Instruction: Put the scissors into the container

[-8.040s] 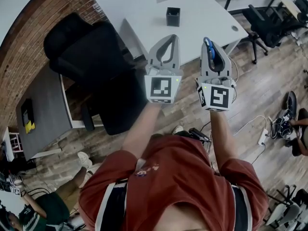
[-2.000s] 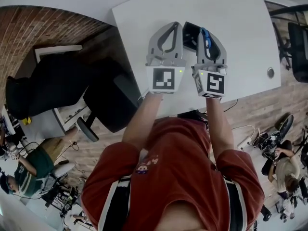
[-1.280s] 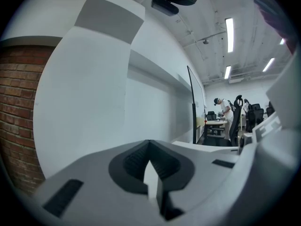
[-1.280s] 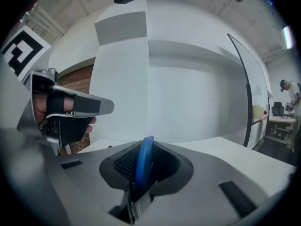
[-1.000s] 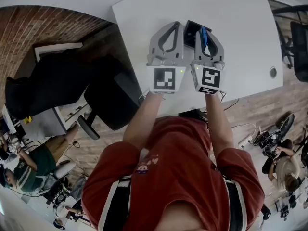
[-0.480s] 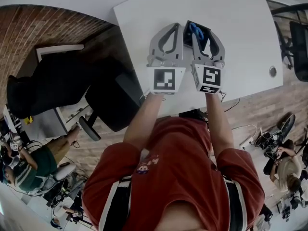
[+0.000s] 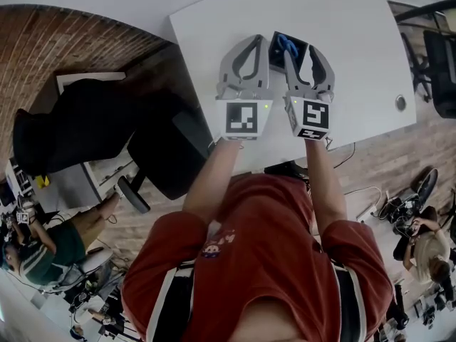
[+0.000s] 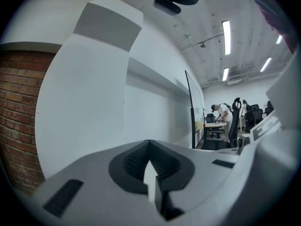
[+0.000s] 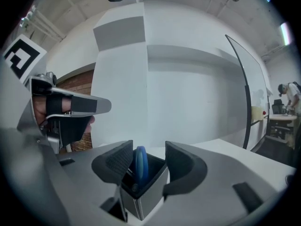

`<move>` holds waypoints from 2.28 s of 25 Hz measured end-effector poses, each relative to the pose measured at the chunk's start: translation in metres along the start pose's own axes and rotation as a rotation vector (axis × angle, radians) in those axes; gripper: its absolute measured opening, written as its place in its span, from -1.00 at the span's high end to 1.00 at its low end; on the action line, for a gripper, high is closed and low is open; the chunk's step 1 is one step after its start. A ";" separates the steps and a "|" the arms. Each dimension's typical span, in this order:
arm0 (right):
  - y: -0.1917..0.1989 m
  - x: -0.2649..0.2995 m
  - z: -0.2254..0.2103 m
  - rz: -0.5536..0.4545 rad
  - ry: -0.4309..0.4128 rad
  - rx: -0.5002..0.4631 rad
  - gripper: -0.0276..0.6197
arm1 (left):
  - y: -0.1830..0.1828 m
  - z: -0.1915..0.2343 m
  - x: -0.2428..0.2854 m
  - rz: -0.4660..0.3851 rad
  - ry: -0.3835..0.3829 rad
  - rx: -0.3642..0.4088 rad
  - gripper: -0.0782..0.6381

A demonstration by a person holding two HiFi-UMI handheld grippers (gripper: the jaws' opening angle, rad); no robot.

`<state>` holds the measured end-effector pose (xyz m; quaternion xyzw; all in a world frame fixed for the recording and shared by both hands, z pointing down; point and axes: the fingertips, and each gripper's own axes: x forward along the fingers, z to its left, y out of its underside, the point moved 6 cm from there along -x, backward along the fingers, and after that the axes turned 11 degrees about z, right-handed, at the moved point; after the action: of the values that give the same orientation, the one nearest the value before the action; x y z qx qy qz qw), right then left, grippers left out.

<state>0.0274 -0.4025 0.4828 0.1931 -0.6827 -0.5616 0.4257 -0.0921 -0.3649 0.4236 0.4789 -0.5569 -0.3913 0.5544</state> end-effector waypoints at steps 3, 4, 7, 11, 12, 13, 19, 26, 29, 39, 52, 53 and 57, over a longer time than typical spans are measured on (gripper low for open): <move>-0.005 -0.007 0.000 -0.018 -0.004 0.000 0.27 | -0.005 -0.003 -0.004 -0.012 0.008 0.006 0.75; -0.006 -0.010 0.001 -0.025 -0.005 0.001 0.27 | -0.007 -0.004 -0.006 -0.017 0.011 0.005 0.75; -0.012 -0.017 0.002 -0.043 0.000 0.004 0.26 | -0.011 -0.006 -0.012 -0.030 0.019 0.003 0.75; -0.019 -0.029 0.006 -0.064 0.021 0.004 0.26 | -0.018 -0.006 -0.022 -0.046 0.024 0.014 0.75; -0.021 -0.033 0.007 -0.069 0.027 0.003 0.26 | -0.020 -0.006 -0.026 -0.051 0.026 0.017 0.75; -0.023 -0.037 0.009 -0.075 0.033 0.003 0.26 | -0.022 -0.006 -0.030 -0.057 0.029 0.019 0.75; -0.035 -0.061 0.021 -0.111 0.058 -0.010 0.26 | -0.032 -0.006 -0.050 -0.088 0.046 0.033 0.75; -0.050 -0.089 0.038 -0.159 0.095 -0.029 0.26 | -0.044 -0.003 -0.073 -0.135 0.070 0.040 0.75; -0.057 -0.102 0.047 -0.181 0.118 -0.039 0.26 | -0.046 -0.001 -0.085 -0.147 0.087 0.045 0.75; -0.086 -0.153 0.070 -0.279 0.215 -0.084 0.26 | -0.053 -0.002 -0.112 -0.187 0.165 0.071 0.75; -0.107 -0.199 0.069 -0.369 0.243 -0.086 0.26 | -0.087 -0.010 -0.144 -0.260 0.145 0.104 0.75; -0.108 -0.202 0.067 -0.376 0.241 -0.087 0.26 | -0.088 -0.012 -0.146 -0.262 0.142 0.106 0.75; -0.111 -0.210 0.061 -0.389 0.231 -0.087 0.26 | -0.089 -0.019 -0.151 -0.260 0.134 0.108 0.75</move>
<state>0.0728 -0.2423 0.3021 0.3655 -0.5544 -0.6363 0.3927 -0.0749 -0.2384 0.3022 0.6012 -0.4722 -0.3965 0.5083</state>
